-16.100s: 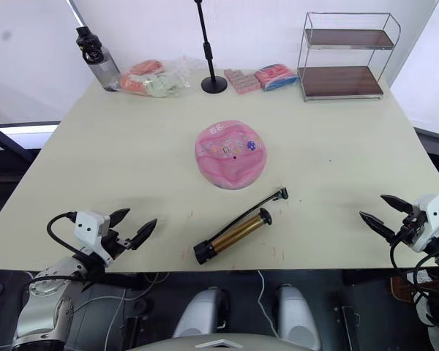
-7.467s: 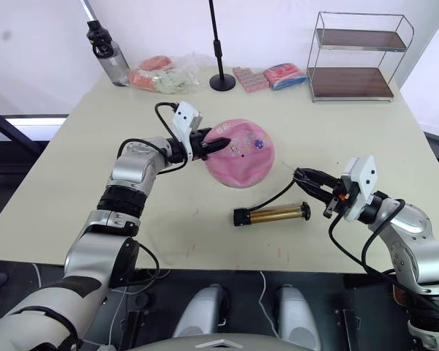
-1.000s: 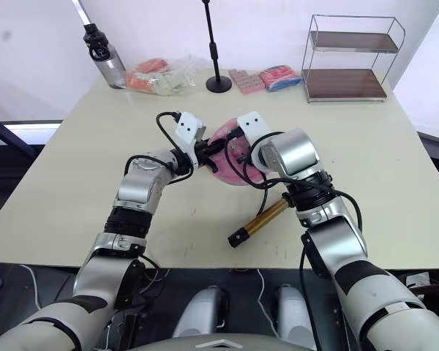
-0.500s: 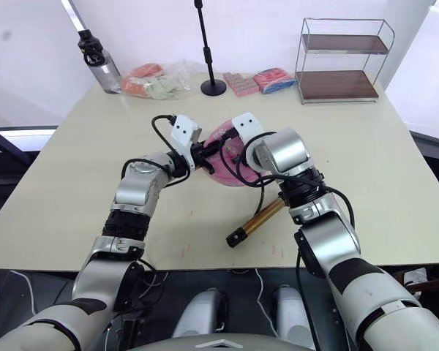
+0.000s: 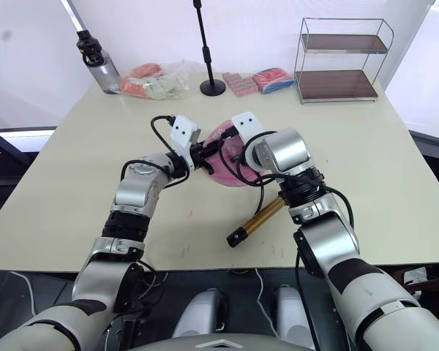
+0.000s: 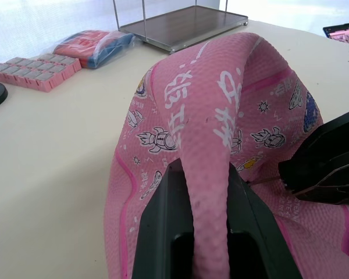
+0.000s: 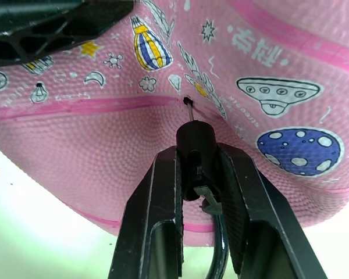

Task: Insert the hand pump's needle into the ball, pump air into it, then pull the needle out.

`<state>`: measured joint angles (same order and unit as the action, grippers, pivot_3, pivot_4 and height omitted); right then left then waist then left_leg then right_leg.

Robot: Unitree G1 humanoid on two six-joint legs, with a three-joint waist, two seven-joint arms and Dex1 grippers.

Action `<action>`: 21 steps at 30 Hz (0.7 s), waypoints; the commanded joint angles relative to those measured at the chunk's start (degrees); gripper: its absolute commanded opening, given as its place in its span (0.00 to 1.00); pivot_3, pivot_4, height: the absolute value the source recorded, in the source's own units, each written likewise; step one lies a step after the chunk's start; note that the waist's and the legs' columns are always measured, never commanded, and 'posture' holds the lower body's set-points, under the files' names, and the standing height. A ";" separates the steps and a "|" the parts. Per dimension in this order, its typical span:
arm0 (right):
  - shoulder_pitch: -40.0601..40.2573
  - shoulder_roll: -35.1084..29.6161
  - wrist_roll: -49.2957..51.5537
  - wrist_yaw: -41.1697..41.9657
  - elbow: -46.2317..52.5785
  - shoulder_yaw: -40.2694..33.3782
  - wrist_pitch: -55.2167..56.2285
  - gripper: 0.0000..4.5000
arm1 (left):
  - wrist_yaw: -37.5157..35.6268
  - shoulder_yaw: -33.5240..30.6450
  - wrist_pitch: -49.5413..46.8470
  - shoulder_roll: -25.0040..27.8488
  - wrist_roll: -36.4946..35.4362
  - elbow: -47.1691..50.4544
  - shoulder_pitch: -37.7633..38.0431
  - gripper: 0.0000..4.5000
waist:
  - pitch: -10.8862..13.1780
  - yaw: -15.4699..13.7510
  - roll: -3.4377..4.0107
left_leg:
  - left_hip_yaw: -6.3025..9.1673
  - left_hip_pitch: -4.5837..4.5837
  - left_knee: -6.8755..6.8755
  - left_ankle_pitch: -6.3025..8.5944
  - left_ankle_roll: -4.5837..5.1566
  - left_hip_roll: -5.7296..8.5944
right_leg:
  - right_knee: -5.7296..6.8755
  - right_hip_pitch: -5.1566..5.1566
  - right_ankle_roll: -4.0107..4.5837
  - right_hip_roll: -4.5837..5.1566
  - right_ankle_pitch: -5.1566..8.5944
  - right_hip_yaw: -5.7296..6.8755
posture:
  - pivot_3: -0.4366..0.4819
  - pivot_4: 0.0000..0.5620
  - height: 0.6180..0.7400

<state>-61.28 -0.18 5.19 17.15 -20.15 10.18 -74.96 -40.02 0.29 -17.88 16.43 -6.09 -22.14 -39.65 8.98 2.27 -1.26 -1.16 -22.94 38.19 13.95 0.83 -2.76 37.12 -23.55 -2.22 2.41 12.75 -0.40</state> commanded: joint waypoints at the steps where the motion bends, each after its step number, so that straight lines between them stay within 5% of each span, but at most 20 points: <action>1: -2.06 5.65 3.81 2.59 1.12 0.06 2.19 0.08 | -7.71 7.66 1.48 -5.92 -2.10 0.74 0.71 0.00 | 0.00 0.00 0.00 | 0.00 0.00 0.00 0.00 0.00 0.00 | 0.00 0.00 0.00 0.00 0.00 0.00 | 0.48 0.27 1.00; 21: -0.56 6.20 0.50 2.76 -5.39 1.34 6.16 0.08 | -7.76 7.12 2.30 -6.05 -2.46 0.90 1.47 0.00 | -0.21 0.13 -0.01 | -0.02 0.08 -0.12 0.01 0.00 -0.01 | -0.10 -0.04 0.00 0.11 0.01 0.01 | 0.48 0.27 1.00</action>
<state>-61.83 1.63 3.67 17.91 -22.60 9.11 -73.21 -40.24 -0.18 -16.56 16.29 -6.08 -22.14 -38.45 8.77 2.40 -1.27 -1.18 -22.86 38.07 13.96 0.82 -2.77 37.02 -23.59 -2.21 2.53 12.77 -0.39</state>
